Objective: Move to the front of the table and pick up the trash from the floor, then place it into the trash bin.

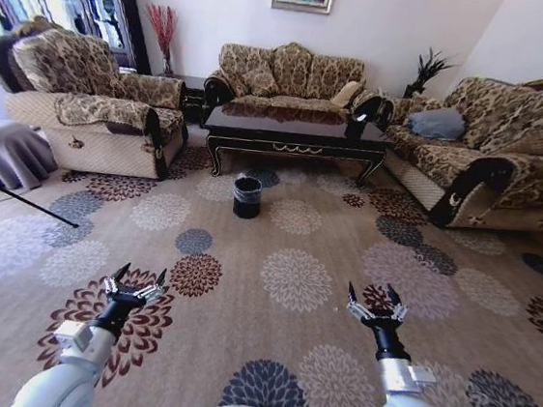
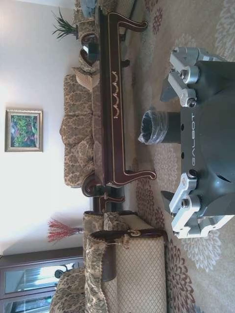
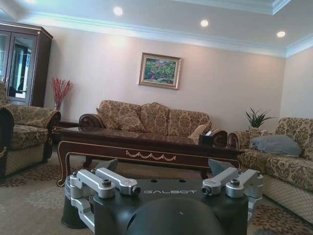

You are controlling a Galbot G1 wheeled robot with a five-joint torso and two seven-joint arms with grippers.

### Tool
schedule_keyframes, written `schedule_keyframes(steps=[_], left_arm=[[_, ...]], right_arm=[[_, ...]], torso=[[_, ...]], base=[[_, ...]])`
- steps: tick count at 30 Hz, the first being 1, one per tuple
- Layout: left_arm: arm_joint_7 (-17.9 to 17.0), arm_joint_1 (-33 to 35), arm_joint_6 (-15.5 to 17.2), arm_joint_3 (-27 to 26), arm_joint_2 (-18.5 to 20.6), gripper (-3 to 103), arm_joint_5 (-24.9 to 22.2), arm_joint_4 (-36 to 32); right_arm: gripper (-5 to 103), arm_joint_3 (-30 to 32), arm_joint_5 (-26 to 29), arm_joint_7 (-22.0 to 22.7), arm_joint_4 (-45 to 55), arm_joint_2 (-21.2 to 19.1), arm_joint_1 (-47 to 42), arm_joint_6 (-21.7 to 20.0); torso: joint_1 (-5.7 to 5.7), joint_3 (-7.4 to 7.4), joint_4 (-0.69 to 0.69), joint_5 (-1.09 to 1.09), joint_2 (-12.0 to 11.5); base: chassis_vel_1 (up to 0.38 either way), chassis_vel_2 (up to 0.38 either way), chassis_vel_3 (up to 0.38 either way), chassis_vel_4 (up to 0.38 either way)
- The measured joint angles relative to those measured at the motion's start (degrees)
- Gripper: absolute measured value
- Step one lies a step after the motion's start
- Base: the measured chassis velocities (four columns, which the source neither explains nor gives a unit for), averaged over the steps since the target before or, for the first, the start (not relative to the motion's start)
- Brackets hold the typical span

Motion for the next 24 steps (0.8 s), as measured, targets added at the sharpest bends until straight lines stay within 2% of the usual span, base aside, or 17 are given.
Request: schedule_keyframes(steps=[24], left_arm=[[0.00,0.00,0.00,0.00,0.00,100,0.00,0.00]], right_arm=[[100,0.00,0.00,0.00,0.00,0.00,0.00,0.00]], torso=[[2.24,3.36,0.00,0.00,5.59]], base=[[0.000,0.000,0.000,0.000]])
